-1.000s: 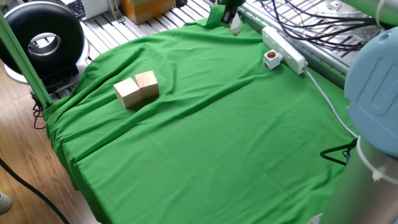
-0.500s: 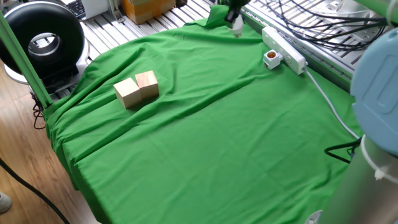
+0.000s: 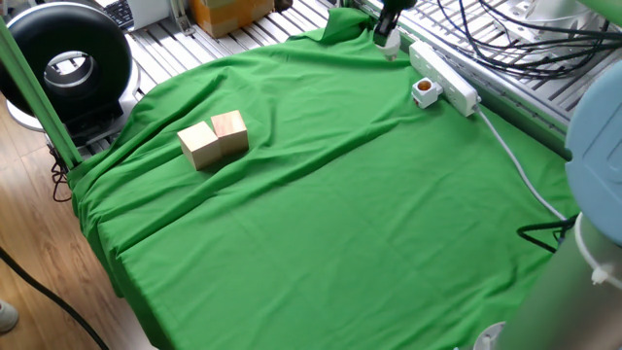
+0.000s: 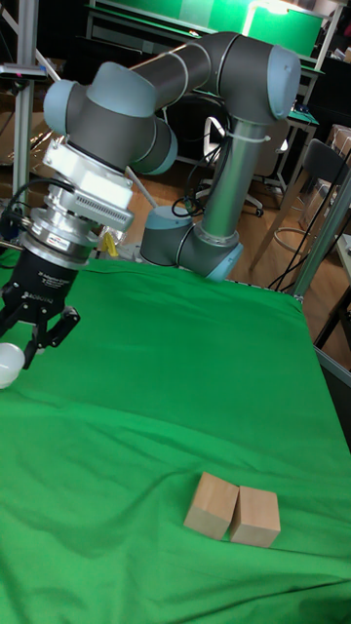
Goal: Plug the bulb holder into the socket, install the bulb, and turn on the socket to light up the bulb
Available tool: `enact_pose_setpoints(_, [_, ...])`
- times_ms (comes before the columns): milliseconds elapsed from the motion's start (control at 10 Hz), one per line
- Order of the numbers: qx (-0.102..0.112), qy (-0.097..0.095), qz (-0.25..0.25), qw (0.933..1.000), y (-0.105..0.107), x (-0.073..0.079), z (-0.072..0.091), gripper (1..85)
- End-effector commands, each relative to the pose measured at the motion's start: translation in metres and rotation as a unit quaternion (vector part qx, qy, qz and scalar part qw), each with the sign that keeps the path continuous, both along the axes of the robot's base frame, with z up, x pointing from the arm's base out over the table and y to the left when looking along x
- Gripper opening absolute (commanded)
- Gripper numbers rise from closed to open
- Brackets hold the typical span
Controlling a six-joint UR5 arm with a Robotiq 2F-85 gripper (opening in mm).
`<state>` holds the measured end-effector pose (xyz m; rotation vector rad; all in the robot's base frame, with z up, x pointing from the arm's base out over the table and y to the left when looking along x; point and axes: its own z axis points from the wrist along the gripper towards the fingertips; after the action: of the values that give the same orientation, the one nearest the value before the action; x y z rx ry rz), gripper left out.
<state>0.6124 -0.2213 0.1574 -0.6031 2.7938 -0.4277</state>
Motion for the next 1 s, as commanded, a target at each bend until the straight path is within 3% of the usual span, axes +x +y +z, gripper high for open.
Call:
enact_pose_setpoints(0, [0.051, -0.009, -0.018, 0.9985, 0.015, -0.003, -0.002, 1.0])
enact_pose_setpoints(100, [0.068, -0.016, -0.032, 0.997, 0.021, -0.001, -0.002, 1.0])
enact_pose_setpoints(200, [0.058, -0.02, -0.032, 0.9976, 0.016, 0.001, -0.001, 1.0])
enact_pose_setpoints(400, [0.051, -0.012, -0.034, 0.9981, -0.001, -0.035, 0.017, 1.0])
enact_pose_setpoints(500, [0.054, -0.02, -0.026, 0.998, -0.009, -0.045, 0.02, 1.0])
enact_pose_setpoints(700, [0.062, -0.035, -0.007, 0.9974, -0.026, -0.05, 0.014, 1.0])
enact_pose_setpoints(900, [0.06, -0.037, 0.005, 0.9975, -0.046, -0.054, 0.0, 1.0])
